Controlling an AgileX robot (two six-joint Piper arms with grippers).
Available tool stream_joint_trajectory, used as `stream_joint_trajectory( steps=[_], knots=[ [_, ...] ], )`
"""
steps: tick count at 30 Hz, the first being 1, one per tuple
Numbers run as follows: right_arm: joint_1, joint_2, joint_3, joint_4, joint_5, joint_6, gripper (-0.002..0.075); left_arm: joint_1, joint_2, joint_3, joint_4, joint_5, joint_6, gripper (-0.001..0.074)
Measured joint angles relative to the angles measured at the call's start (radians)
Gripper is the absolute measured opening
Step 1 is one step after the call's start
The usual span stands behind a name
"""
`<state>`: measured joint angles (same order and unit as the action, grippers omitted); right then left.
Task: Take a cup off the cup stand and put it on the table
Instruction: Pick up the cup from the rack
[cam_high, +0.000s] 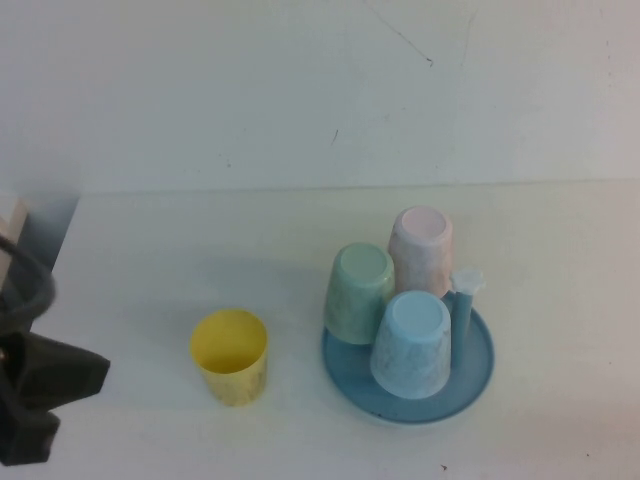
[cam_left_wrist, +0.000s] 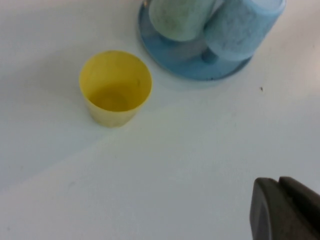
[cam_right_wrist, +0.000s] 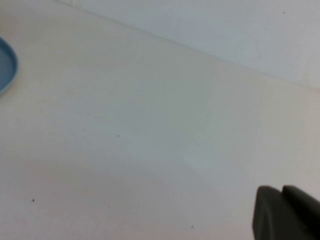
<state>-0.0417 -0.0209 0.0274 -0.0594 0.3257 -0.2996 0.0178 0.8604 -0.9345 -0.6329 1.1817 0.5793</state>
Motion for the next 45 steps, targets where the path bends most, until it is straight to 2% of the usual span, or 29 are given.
stream_joint_trajectory(
  steps=[3, 11, 15, 18, 21, 24, 28, 33, 45],
  knots=[
    [0.000, 0.000, 0.000, 0.000, 0.000, 0.000, 0.0018, -0.103, 0.087, -0.063, 0.099, 0.021, -0.048, -0.0003],
    [0.000, 0.000, 0.000, 0.000, 0.000, 0.000, 0.0018, -0.463, 0.299, -0.229, 0.481, 0.022, -0.381, -0.0003],
    [0.000, 0.000, 0.000, 0.000, 0.000, 0.000, 0.0018, -0.581, 0.429, -0.355, 0.574, 0.048, -0.441, 0.0009],
    [0.000, 0.000, 0.000, 0.000, 0.000, 0.000, 0.0018, -0.646, 0.539, -0.469, 0.616, 0.060, -0.459, 0.0069],
    [0.000, 0.000, 0.000, 0.000, 0.000, 0.000, 0.0018, -0.673, 0.654, -0.604, 0.633, 0.062, -0.466, 0.0205],
    [0.000, 0.000, 0.000, 0.000, 0.000, 0.000, 0.0018, -0.686, 0.767, -0.736, 0.626, 0.062, -0.478, 0.0398],
    [0.000, 0.000, 0.000, 0.000, 0.000, 0.000, 0.0018, -0.686, 0.881, -0.881, 0.633, 0.062, -0.489, 0.0545],
    [0.000, 0.000, 0.000, 0.000, 0.000, 0.000, 0.0018, -0.686, 1.004, -1.003, 0.624, 0.062, -0.501, 0.0566],
    [0.000, 0.000, 0.000, 0.000, 0.000, 0.000, 0.0018, -0.688, 1.141, -1.015, 0.622, 0.062, -0.498, 0.0543]
  ],
)
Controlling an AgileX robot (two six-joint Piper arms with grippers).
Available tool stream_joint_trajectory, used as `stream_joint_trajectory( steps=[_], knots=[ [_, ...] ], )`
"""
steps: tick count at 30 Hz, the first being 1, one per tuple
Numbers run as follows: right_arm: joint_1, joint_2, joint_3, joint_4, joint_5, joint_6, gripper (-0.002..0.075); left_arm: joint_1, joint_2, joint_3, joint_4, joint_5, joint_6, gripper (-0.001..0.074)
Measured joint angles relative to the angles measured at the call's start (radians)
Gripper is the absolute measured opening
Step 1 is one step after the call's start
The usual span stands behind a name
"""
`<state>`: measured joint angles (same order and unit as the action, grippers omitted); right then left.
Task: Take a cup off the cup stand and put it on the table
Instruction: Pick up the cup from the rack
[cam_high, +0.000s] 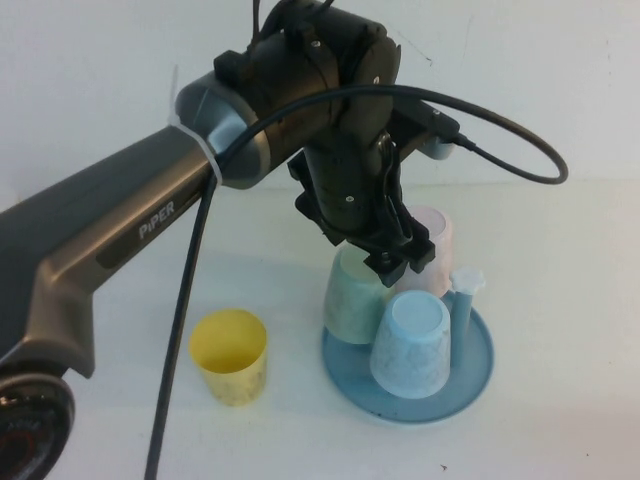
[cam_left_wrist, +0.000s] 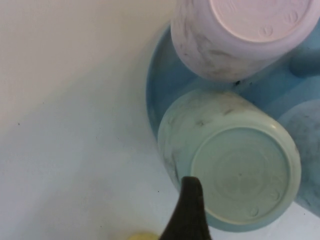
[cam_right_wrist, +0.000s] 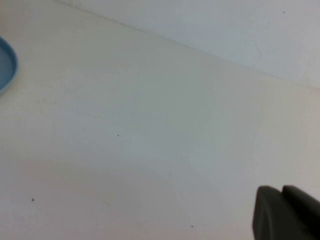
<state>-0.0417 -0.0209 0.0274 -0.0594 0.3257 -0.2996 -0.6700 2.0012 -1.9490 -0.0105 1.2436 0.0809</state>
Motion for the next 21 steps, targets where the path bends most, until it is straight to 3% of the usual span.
stream_joint_trajectory(
  steps=[21],
  knots=[
    [0.000, 0.000, 0.000, 0.000, 0.000, 0.000, 0.0018, 0.000, 0.075, -0.006, 0.032, -0.004, 0.006, 0.0554]
  ],
)
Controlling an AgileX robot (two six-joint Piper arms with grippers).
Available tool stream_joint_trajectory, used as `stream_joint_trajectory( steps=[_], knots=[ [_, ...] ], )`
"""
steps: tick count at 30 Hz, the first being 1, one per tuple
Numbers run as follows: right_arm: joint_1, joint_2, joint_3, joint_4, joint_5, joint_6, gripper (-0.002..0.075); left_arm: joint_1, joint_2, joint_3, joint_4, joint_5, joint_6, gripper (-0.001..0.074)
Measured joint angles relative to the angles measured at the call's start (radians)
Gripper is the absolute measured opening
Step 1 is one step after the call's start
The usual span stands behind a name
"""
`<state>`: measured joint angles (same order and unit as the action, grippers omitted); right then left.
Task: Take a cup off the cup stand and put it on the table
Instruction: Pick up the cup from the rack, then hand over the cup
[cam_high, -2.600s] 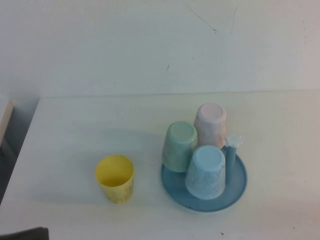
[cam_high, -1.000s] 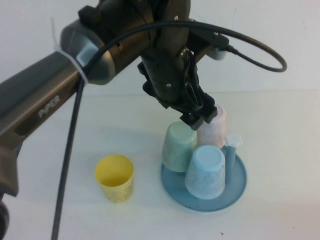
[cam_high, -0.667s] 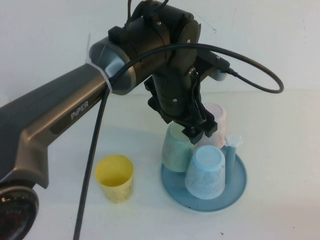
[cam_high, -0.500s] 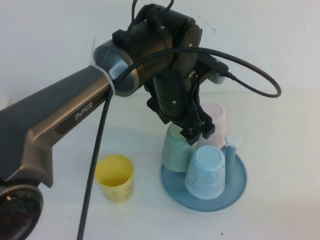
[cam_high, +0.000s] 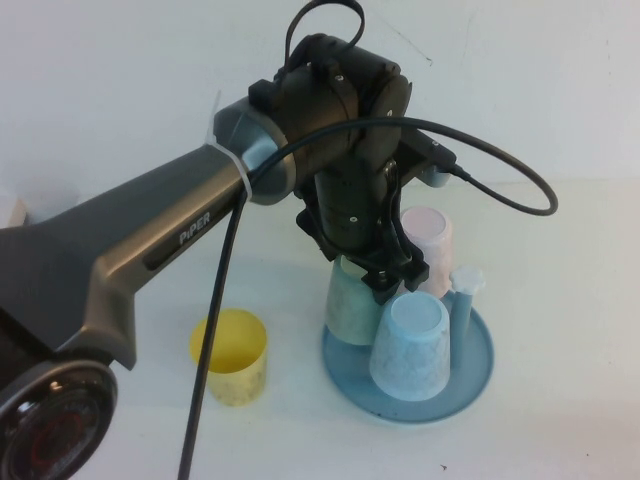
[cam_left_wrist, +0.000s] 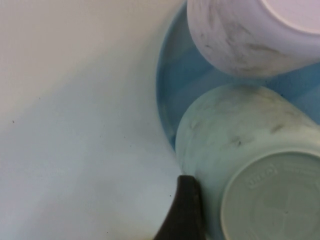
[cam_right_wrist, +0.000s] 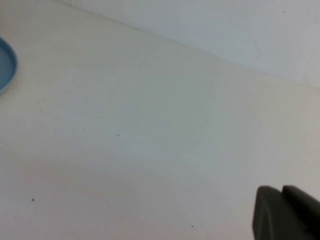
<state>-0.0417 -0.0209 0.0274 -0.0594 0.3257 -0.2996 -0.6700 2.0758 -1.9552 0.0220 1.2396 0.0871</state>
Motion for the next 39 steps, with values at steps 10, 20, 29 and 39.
stream_joint_trajectory(
  steps=[10, 20, 29, 39],
  knots=[
    [0.000, 0.000, 0.000, 0.000, 0.000, 0.000, 0.0018, 0.015, 0.010, -0.001, -0.013, -0.002, -0.013, 0.0554],
    [0.000, 0.000, 0.000, 0.000, 0.000, 0.000, 0.0018, 0.028, 0.014, -0.015, -0.029, -0.002, -0.018, 0.0540],
    [0.000, 0.000, 0.000, 0.000, 0.000, 0.000, 0.0018, 0.028, 0.018, -0.158, -0.022, 0.005, -0.044, 0.0539],
    [0.000, 0.000, 0.000, 0.000, 0.000, 0.000, 0.0018, 0.029, -0.087, -0.219, -0.043, 0.008, -0.050, 0.0539]
  ],
)
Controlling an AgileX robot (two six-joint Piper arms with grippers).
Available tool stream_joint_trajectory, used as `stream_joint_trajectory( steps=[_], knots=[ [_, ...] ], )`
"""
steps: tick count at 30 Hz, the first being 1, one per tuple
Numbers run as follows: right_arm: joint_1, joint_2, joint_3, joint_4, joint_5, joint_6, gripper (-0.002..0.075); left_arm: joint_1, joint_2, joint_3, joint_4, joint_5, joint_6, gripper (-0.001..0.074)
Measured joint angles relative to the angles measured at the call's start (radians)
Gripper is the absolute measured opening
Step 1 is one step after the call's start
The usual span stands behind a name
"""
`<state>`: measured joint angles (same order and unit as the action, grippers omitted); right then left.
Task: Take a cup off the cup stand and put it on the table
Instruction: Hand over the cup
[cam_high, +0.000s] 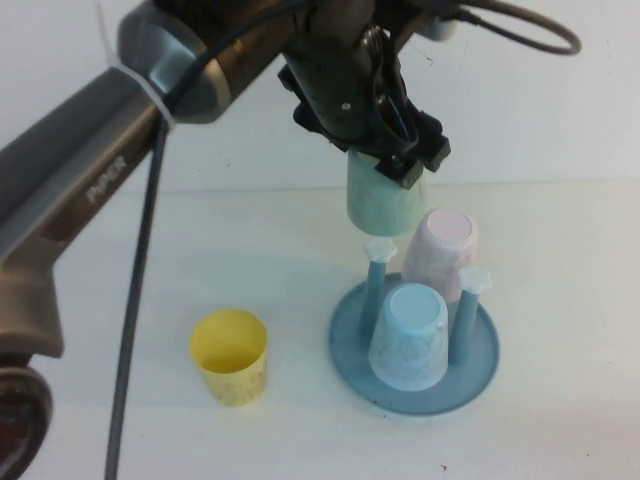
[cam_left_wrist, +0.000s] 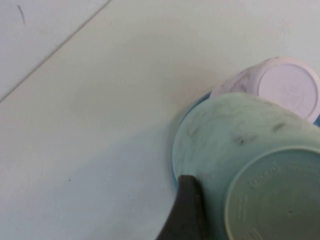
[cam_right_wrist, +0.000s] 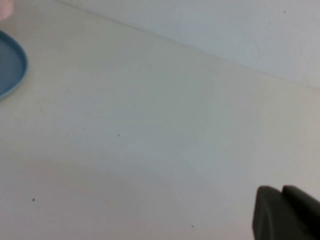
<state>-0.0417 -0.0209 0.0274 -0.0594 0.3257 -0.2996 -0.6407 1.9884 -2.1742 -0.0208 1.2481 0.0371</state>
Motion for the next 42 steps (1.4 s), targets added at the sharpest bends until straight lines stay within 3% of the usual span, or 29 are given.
stream_joint_trajectory(
  steps=[10, 16, 20, 23, 31, 35, 42],
  knots=[
    [0.000, 0.000, 0.000, 0.000, 0.000, 0.000, 0.0018, 0.001, -0.126, -0.001, -0.045, 0.010, -0.018, 0.0539],
    [0.000, 0.000, 0.000, -0.050, 0.000, -0.001, 0.0018, 0.004, -0.166, 0.025, -0.232, 0.014, -0.015, 0.0539],
    [0.000, 0.000, 0.000, -0.035, -0.009, 0.015, 0.0018, 0.004, -0.199, 0.151, -0.351, 0.012, 0.038, 0.0539],
    [0.000, 0.000, 0.000, 0.097, -0.033, 0.075, 0.0018, 0.004, -0.236, 0.304, -0.451, 0.008, 0.111, 0.0539],
    [0.000, 0.000, 0.000, 0.774, -0.061, 0.203, 0.0018, 0.012, -0.424, 0.707, -0.733, -0.071, 0.324, 0.0539],
    [0.000, 0.000, 0.000, 0.871, -0.083, 0.195, 0.0018, 0.053, -0.538, 0.877, -0.907, -0.139, 0.419, 0.0539],
    [0.000, 0.000, 0.000, 0.907, -0.107, 0.134, 0.0018, 0.202, -0.696, 1.145, -1.284, -0.187, 0.601, 0.0539]
  ],
)
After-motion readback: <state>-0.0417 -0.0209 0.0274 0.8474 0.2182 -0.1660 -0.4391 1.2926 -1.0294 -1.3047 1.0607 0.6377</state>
